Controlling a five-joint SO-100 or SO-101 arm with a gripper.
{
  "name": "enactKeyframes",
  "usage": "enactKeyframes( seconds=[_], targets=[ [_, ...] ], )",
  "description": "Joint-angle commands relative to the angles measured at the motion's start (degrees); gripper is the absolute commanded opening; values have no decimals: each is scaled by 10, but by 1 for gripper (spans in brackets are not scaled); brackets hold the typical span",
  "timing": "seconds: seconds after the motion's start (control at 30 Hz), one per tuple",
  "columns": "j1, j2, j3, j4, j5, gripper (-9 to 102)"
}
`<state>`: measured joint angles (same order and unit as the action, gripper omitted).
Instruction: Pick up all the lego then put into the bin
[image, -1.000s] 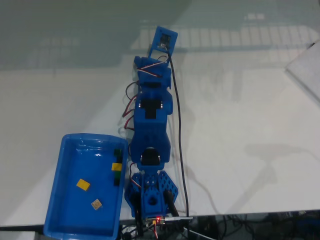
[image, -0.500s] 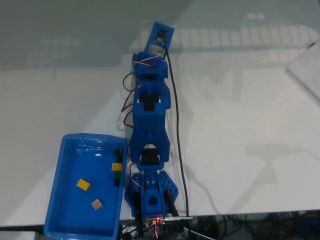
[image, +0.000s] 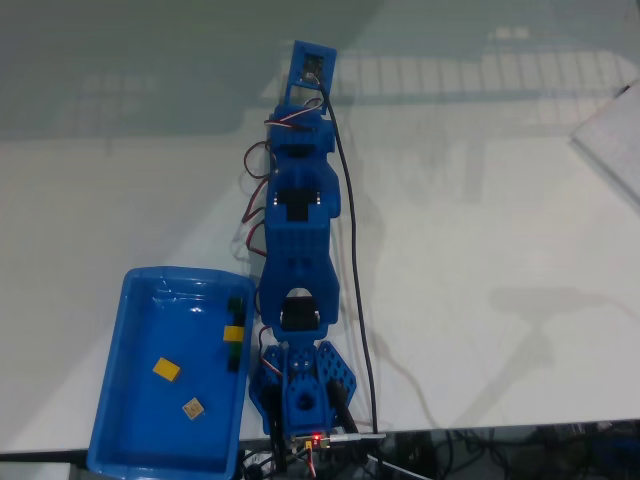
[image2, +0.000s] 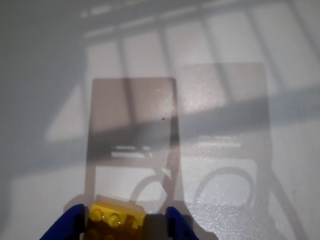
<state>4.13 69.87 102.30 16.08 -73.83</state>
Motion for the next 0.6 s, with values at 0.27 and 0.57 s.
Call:
enactKeyframes(
  seconds=[0.27,0.57],
  targets=[
    [-11,1,-13,6,-29,4],
    [-11,3,-12,8,-25,0]
  ],
)
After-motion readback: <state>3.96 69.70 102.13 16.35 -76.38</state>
